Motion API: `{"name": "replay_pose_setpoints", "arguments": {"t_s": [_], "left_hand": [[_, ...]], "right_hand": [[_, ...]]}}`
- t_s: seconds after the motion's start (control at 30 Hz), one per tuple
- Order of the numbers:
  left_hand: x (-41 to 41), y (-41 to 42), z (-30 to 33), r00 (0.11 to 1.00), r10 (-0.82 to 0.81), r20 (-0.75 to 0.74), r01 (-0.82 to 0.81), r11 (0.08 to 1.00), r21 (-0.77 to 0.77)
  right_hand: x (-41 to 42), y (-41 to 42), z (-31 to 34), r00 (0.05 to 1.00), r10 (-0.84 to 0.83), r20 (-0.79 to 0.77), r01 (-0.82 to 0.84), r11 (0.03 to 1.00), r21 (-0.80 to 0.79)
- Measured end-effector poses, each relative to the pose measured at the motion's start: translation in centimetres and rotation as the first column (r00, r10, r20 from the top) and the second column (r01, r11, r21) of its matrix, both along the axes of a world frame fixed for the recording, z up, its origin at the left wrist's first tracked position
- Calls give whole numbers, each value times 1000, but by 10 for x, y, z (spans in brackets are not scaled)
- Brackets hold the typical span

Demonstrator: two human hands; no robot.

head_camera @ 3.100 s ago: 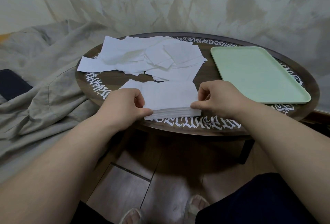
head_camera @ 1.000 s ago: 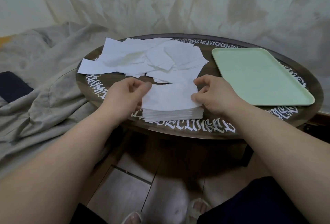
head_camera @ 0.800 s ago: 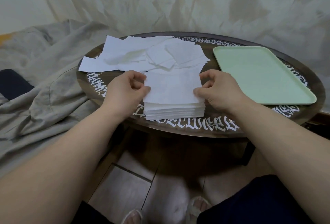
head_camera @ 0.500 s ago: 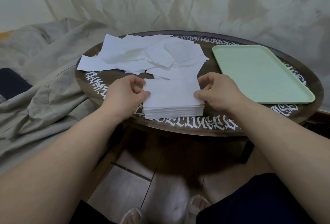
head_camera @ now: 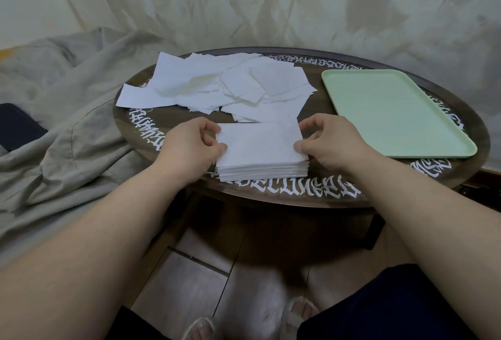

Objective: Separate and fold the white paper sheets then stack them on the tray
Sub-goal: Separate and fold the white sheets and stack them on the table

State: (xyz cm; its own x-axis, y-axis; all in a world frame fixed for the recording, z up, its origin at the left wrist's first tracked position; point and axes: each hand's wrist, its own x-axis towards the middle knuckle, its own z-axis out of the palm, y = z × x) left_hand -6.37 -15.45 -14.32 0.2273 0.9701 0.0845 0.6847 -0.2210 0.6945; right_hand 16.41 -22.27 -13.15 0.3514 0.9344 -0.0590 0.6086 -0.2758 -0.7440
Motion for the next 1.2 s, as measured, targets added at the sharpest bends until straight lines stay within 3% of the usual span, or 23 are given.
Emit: {"name": "replay_pose_setpoints", "arguments": {"t_s": [0.07, 0.17, 0.23, 0.3, 0.43, 0.53, 0.67, 0.73, 0.87, 1.07, 1.2], "left_hand": [[1, 0, 0, 999, -4, -34, 4, 1000, 5], [4, 1, -1, 992, -4, -126, 22, 990, 137], [7, 1, -2, 983, -73, -169, 114, 961, 250], [10, 1, -7, 949, -200, -242, 264, 927, 268], [9, 7, -26, 850, -320, -419, 379, 923, 64], [4, 11, -32, 809, -344, -477, 381, 924, -22], [6, 5, -26, 809, -345, -477, 337, 936, -106], [5, 5, -25, 829, -341, -444, 338, 937, -89], [4, 4, -8, 910, -267, -316, 292, 956, 34], [7, 29, 24, 933, -228, -278, 253, 966, 58], [7, 61, 33, 934, -199, -298, 240, 965, 109]], "right_hand": [[1, 0, -1, 1000, -4, 24, 4, 1000, -1], [3, 3, 0, 971, -29, 238, 20, 999, 40], [1, 6, 3, 926, -38, 376, -18, 989, 146], [-5, 8, 2, 899, 44, 435, -151, 965, 214], [-10, 10, -15, 730, 397, 556, -435, 898, -71], [-3, 9, -24, 731, 484, 480, -431, 874, -225], [-3, 3, -21, 720, 512, 468, -444, 858, -257], [-3, 0, -13, 747, 492, 448, -442, 870, -218], [-9, 2, 10, 886, 296, 357, -315, 949, -6], [-16, 45, 33, 893, 226, 390, -279, 956, 87], [-6, 86, 33, 880, 217, 422, -265, 962, 58]]}}
